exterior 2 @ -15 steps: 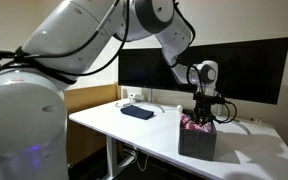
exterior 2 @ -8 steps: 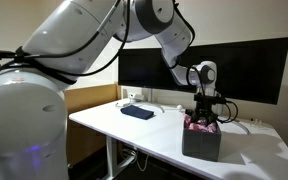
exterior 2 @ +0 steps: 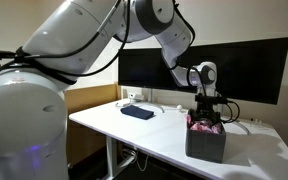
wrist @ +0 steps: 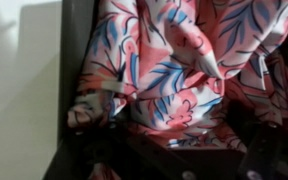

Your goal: Put the pink and blue cloth in the grey box

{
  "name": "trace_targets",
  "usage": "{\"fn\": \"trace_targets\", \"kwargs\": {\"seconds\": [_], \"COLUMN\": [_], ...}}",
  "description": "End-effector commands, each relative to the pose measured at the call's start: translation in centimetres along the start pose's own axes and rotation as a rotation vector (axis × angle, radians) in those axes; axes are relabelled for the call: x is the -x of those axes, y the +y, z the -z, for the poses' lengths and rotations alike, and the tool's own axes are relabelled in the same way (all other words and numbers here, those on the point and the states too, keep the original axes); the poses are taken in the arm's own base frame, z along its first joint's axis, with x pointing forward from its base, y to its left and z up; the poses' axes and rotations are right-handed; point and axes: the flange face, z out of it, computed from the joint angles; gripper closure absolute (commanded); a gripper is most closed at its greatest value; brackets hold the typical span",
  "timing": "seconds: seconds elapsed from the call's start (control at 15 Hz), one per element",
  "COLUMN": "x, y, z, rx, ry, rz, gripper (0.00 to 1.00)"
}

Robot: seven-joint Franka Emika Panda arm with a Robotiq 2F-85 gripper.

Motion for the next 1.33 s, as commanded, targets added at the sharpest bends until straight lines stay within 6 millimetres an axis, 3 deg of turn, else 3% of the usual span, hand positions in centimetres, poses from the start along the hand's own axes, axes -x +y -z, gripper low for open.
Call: {"fn": "trace_targets", "kwargs": {"seconds": [0.0,0.47,0.93,1.27], "x": [0.5,2.5,6.2,7.3], "y": [0.5,0.5,1.0,0.1], "z": [0.3,4.6,12.1,16.5], "rx": [0.016,-0.007,-0.012,-0.006], "ry": [-0.01,0.006,0.065,0.155], "rz": [0.0,0.023,0.04,0.021], "gripper": [0.0,0.0,0.0,0.0]}}
